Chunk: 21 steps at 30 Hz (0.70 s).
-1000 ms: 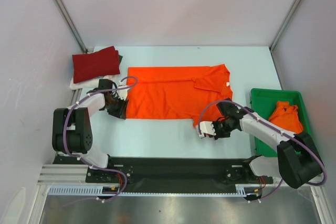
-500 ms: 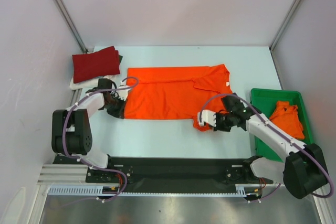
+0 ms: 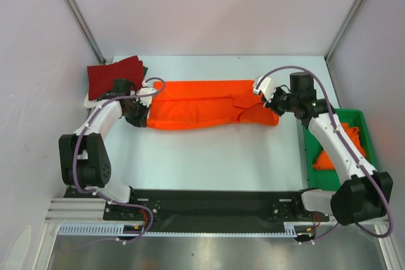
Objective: Fold and stack the t-shirts
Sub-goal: Fold the tshirt
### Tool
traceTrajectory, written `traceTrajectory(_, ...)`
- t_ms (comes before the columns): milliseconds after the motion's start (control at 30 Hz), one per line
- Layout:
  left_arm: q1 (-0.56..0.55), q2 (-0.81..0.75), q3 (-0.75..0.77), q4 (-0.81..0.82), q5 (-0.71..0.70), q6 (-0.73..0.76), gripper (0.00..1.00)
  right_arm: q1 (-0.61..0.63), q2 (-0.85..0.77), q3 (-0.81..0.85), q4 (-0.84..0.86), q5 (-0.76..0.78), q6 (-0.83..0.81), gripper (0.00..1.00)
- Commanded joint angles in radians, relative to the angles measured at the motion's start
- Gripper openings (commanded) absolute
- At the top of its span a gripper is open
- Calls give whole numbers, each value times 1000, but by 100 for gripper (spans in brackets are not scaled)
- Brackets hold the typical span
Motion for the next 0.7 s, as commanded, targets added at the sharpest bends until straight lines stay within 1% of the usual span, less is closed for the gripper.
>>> traceTrajectory(0,8,28,75,-37,13,26,0,-37,61,89,73,-44,42,0)
traceTrajectory(167,6,90,178,-48,15,13,0,-59,161,146,116,-51,39,0)
traceTrajectory(367,8,221,310,-75,23,0,0,-76,253,198,156,-57,36,0)
traceTrajectory(400,6,238,330,-81,24,-3,0,-82,290,216,172,-62,37,0)
traceTrajectory(467,8,298,396,-92,30,-16,0,-83,333,245,188,-65,34,0)
traceTrajectory(500,6,326,426,-107,32,-26,1,-82,388,262,206,-65,36,0)
traceTrajectory(533,6,350,500,-120,36,-30,0,-82,414,303,221,-65,45,0)
traceTrajectory(567,8,416,544,-135,39,-36,0,-85,448,323,234,-65,49,0)
traceTrajectory(600,6,447,593,-172,39,-46,0,-88,504,352,260,-59,56,0)
traceTrajectory(633,8,476,693,-189,29,-56,8,-91,537,395,278,-51,83,0)
traceTrajectory(667,6,529,738,-198,18,-69,17,-94,563,414,309,-31,106,1)
